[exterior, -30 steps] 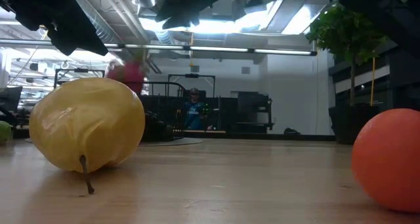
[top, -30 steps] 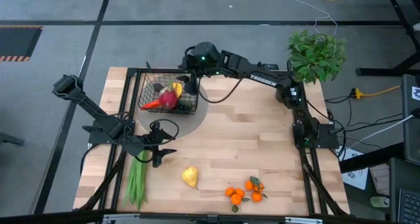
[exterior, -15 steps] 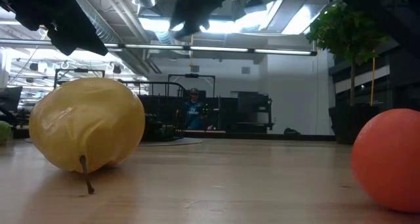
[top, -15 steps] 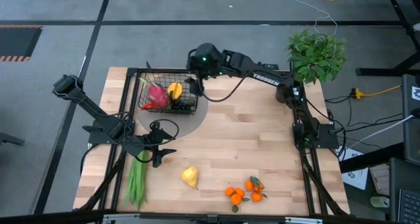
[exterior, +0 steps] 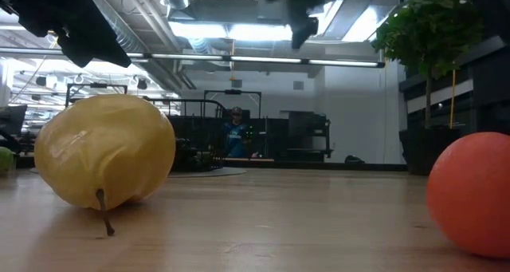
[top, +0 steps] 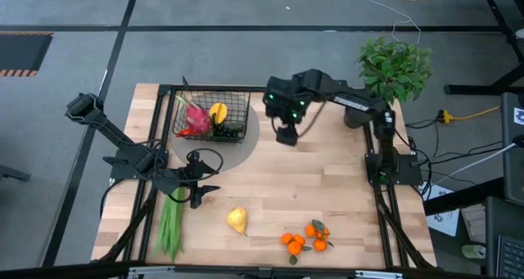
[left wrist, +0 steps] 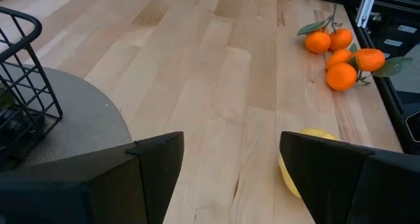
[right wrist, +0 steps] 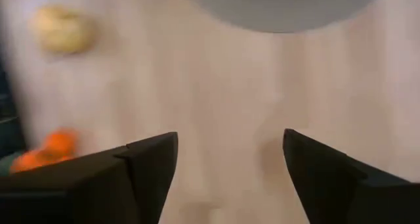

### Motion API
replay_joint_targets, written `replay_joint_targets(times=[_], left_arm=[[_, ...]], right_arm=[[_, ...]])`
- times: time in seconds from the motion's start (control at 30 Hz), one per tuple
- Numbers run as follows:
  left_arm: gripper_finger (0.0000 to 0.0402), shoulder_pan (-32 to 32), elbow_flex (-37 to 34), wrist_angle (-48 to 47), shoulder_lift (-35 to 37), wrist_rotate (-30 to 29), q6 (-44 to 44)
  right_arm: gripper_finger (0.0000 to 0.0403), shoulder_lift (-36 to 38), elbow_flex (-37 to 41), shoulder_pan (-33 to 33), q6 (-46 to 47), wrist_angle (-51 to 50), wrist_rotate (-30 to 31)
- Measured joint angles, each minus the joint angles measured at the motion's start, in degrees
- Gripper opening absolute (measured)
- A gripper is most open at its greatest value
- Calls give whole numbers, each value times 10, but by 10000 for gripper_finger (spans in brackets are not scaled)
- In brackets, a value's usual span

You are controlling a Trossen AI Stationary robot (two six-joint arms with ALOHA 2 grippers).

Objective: Build produce basket
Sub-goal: Put the orange tangerine into the black wire basket

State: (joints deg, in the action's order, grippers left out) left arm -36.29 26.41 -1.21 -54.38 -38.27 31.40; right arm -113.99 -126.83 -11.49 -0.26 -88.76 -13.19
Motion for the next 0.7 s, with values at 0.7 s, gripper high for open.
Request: replay_joint_targets(times=[0.7], left_arm=[[243,2,0,25,-28,0,15]], right_arm=[[260,298,668,406,420,439,9]])
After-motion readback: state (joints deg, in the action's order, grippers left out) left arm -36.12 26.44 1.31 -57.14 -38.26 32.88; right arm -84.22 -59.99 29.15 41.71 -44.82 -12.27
